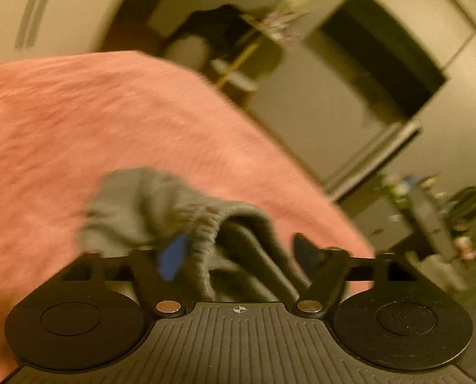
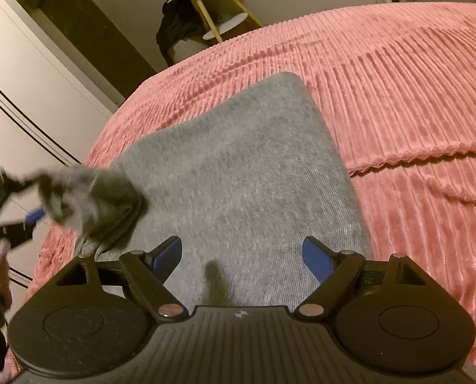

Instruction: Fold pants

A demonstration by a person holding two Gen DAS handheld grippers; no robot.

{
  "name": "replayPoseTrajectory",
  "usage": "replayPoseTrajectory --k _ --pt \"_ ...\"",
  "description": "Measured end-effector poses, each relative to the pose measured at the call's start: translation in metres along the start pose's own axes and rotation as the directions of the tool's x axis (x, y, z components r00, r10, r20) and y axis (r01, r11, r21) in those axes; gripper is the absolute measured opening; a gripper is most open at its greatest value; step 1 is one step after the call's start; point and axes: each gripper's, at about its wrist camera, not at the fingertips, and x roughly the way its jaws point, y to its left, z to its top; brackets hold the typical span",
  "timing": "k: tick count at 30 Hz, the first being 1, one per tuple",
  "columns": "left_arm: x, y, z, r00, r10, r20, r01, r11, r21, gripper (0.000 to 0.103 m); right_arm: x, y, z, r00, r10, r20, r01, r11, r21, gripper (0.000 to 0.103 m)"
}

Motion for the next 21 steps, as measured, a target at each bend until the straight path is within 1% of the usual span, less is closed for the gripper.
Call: replayPoseTrajectory --k 1,2,5,6,7,9,11,12,13,15,16,17,19,20,21 --pt "0.0 -0.007 0.0 0.999 -0.034 0.015 0.034 0.999 -0.002 0.088 -0.001 -0.001 0.0 1.0 0.004 0.005 -0.005 1.0 0.007 0.083" --pt "-0.001 -0.011 -0.001 0.998 -0.054 0.027 0.054 0.999 0.003 0.089 -0.002 -0.002 0.0 1.0 0.007 0.01 -0.007 1.0 0.012 0.083" --pt "-0.01 -0.011 -0.009 0.997 -0.076 0.028 0.077 0.996 -0.035 0.09 -0.006 -0.002 -0.001 0.999 0.018 0.029 -0.018 1.0 0.011 0.083" --pt "-0.017 -0.008 -0.014 0.997 -0.069 0.035 0.071 0.996 -0.049 0.09 -0.007 0.0 -0.001 0.999 0.021 0.035 -0.021 1.0 0.0 0.083" --pt "-0.025 -0.005 -0.02 0.998 -0.043 0.05 0.045 0.998 -0.047 0.09 -0.009 0.004 -0.001 0.999 0.022 0.042 -0.02 0.999 -0.025 0.083" --pt "-0.044 0.002 -0.032 0.995 0.031 0.096 -0.03 0.999 -0.012 0.09 -0.01 0.015 -0.002 0.998 0.03 0.057 -0.024 0.995 -0.092 0.083" --pt "-0.062 0.016 -0.048 0.983 0.127 0.13 -0.127 0.992 -0.008 0.091 -0.01 0.029 -0.003 0.994 0.072 0.082 -0.058 0.985 -0.165 0.083" --pt "-0.069 0.025 -0.055 0.974 0.187 0.13 -0.185 0.982 -0.031 0.091 -0.008 0.038 -0.003 0.991 0.1 0.088 -0.08 0.976 -0.201 0.083" --pt "-0.075 0.034 -0.063 0.967 0.22 0.127 -0.213 0.975 -0.061 0.091 -0.002 0.048 -0.003 0.989 0.124 0.083 -0.1 0.964 -0.247 0.083" --pt "-0.089 0.055 -0.079 0.956 0.275 0.108 -0.256 0.954 -0.157 0.091 0.012 0.074 -0.006 0.989 0.128 0.071 -0.094 0.928 -0.361 0.083" --pt "-0.095 0.065 -0.085 0.948 0.302 0.099 -0.279 0.94 -0.197 0.091 0.021 0.088 -0.009 0.989 0.128 0.07 -0.085 0.896 -0.435 0.084" --pt "-0.1 0.071 -0.09 0.934 0.346 0.088 -0.319 0.92 -0.229 0.091 0.029 0.101 -0.012 0.989 0.129 0.077 -0.073 0.86 -0.505 0.088" --pt "-0.108 0.078 -0.091 0.904 0.419 0.081 -0.389 0.887 -0.247 0.09 0.048 0.124 -0.019 0.986 0.116 0.117 -0.018 0.783 -0.621 0.092" --pt "-0.108 0.079 -0.092 0.891 0.447 0.079 -0.416 0.874 -0.252 0.09 0.057 0.132 -0.021 0.985 0.103 0.14 0.015 0.753 -0.658 0.092" --pt "-0.109 0.08 -0.09 0.888 0.454 0.075 -0.424 0.87 -0.251 0.091 0.067 0.138 -0.02 0.984 0.09 0.154 0.04 0.73 -0.683 0.092"
